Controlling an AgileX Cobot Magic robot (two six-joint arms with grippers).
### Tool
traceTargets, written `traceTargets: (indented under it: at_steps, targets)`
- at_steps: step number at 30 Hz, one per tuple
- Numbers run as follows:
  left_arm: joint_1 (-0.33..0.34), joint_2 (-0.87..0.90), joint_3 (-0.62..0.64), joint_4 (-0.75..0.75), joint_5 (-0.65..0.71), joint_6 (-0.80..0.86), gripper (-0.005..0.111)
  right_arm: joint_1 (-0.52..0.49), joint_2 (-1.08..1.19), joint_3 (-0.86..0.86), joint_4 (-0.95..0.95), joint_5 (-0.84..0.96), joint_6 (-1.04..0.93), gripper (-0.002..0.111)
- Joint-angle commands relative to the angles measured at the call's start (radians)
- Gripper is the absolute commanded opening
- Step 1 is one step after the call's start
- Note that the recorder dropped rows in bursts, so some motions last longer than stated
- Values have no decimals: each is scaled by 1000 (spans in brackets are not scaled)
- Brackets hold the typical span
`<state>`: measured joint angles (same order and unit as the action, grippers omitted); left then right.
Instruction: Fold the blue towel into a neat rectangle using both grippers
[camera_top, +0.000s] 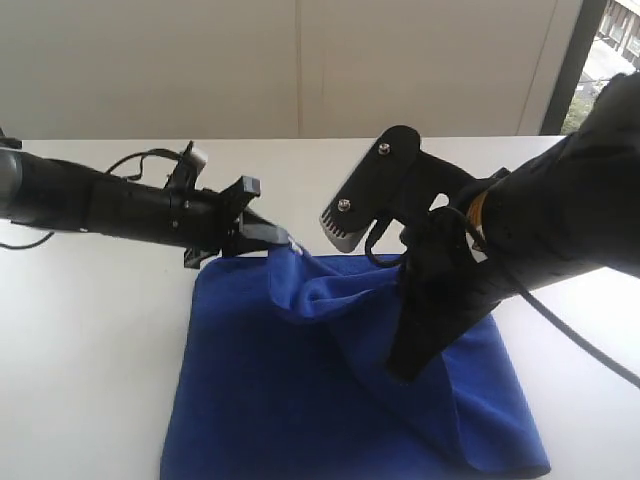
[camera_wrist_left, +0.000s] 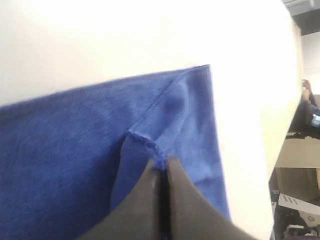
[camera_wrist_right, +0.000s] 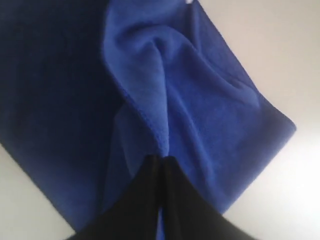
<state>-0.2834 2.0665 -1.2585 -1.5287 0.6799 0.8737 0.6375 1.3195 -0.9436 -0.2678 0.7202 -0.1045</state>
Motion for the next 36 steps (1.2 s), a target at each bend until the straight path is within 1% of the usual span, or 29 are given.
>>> traceTargets:
  at_steps: [1,3,6,9,11,16,20,29,36]
  targets:
    - [3,-45,-90,30,51,-61,0,1,-48,-3,146,-14,-115,0]
    - [3,-55,-124,94,51,-111,0,1,-62,-2,198,-24,-155,0]
    - [3,-65,-152,173,55,-171,0,1,-67,-2,325,-48,-229,0]
    - [3,-71,-163,256,56,-219,0,2,-67,-2,484,-65,-336,0]
    - [3,-75,-163,294,54,-233,0,7,-67,-2,552,-76,-391,0]
    - [3,-84,-163,437,28,-299,0,55,-67,0,566,-102,-398,0]
    - [3,-90,-163,482,24,-299,0,79,-58,2,573,-121,-398,0]
    - [3,-90,-163,617,15,-301,0,132,52,2,591,-175,-398,0]
    - [3,-90,-163,700,-33,-299,0,150,112,2,611,-215,-398,0]
